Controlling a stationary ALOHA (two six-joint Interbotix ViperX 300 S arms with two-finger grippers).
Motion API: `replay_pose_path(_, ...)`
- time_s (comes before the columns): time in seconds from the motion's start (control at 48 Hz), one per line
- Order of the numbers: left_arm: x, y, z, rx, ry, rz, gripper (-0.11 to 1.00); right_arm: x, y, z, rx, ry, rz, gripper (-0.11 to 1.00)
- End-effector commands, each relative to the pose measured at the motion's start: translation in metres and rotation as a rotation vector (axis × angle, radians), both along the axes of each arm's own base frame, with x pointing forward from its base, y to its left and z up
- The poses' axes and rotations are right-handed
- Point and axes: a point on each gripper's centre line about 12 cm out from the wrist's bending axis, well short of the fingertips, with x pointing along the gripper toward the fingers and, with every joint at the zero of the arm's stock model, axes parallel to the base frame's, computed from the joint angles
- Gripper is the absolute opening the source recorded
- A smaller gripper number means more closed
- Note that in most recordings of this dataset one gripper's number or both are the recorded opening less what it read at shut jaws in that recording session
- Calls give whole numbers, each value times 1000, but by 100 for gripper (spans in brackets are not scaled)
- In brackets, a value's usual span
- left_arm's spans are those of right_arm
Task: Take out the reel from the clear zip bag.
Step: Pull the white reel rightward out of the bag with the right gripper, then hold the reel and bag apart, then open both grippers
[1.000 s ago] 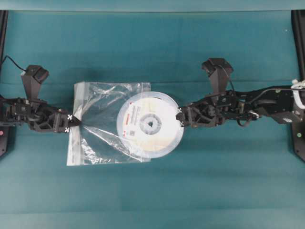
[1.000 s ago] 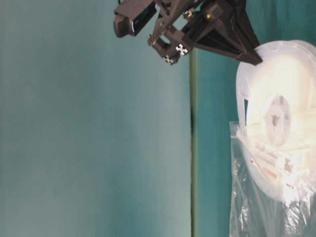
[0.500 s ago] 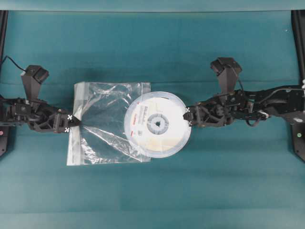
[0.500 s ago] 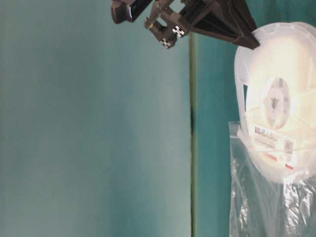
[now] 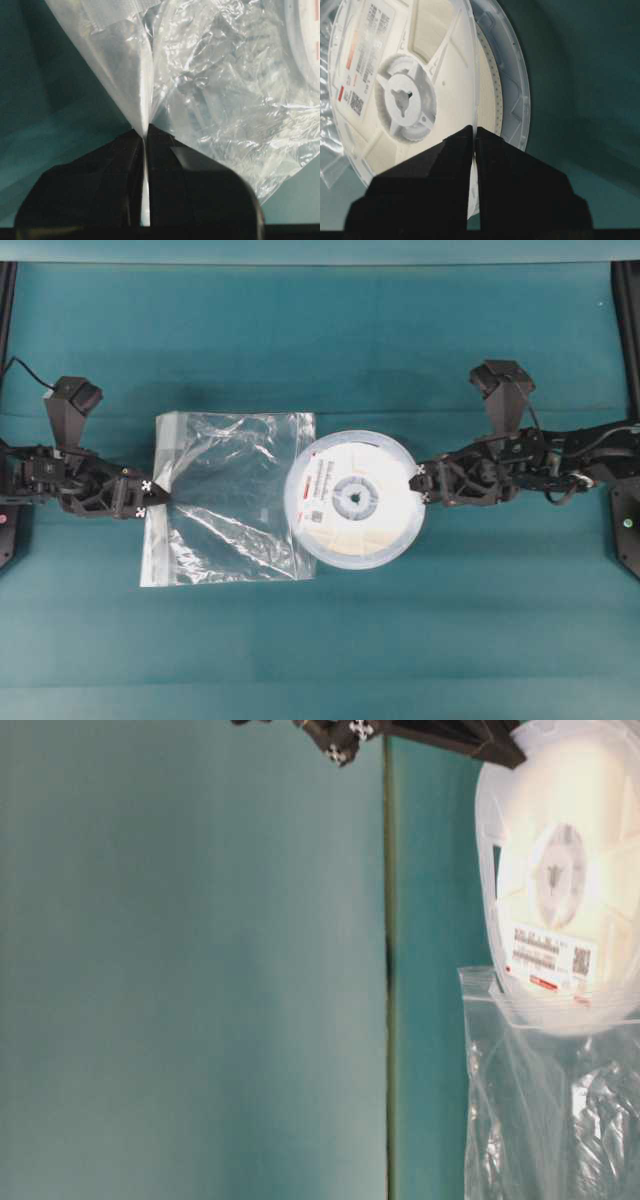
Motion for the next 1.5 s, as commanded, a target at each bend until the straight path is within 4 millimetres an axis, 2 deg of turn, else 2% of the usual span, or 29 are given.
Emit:
replay_pose_path(0.0,5,1,3,5,-18,-2,1,-1,-2,7,3,-27,-15,5)
replay_pose_path(0.875,7,1,5,6,-24,-2,1,-42,1,5,34,-5,-52,5)
replay_pose_path(1.479,7,1,5,7,-22,-3,1,-48,3,6,42,7,-51,5)
